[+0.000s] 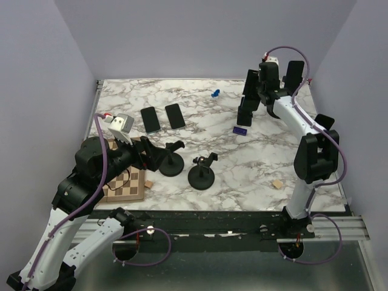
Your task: Remove the phone from the phone stand
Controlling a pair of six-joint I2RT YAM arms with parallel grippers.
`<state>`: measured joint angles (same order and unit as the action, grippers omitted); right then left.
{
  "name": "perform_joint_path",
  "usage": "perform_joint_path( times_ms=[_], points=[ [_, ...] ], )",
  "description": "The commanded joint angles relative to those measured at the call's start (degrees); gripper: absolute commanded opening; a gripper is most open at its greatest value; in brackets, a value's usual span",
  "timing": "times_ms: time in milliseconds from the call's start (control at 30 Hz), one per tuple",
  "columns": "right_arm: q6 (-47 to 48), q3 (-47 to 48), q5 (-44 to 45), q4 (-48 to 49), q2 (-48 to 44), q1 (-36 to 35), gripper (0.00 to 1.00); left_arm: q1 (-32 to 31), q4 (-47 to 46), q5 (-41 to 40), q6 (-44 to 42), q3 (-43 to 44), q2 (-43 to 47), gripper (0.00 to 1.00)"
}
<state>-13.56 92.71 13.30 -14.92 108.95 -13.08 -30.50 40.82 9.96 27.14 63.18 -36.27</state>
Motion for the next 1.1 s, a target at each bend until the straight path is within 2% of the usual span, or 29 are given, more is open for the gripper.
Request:
perform_joint_path(
  times_ms=[0,100,233,367,567,1067],
  points=[
    [-1.93,2.24,1.35,-1.72,-4.95,-1.76,0.11,0.03,0.78,-0.89,0.81,1.01,0.52,0.99],
    [-3.39,5.34,-0.25,-4.37,-4.17,-4.13,0.01,0.00,1.49,-1.38,0.73,1.72,0.55,0.98],
    [-5.80,10.96,-3.73,-9.14,0.39,-7.82,0.01,0.05,2.27,-1.51,0.69,2.55,0.62,0.99],
    [-8.57,21.28,-6.85,-16.19,8.96,-11.84,0.01,0.02,2.84,-1.40,0.73,2.96,0.73,0.99],
    [-13.90,35.71,-5.96,-25.40,22.28,-15.98,0.01,0.09,2.95,-1.41,0.81,2.67,1.24,0.99],
    [-19.02,38.95,-1.92,-20.20,35.65,-19.75,0.01,0.09,0.10,0.72,0.77,1.39,0.67,0.99]
  ],
)
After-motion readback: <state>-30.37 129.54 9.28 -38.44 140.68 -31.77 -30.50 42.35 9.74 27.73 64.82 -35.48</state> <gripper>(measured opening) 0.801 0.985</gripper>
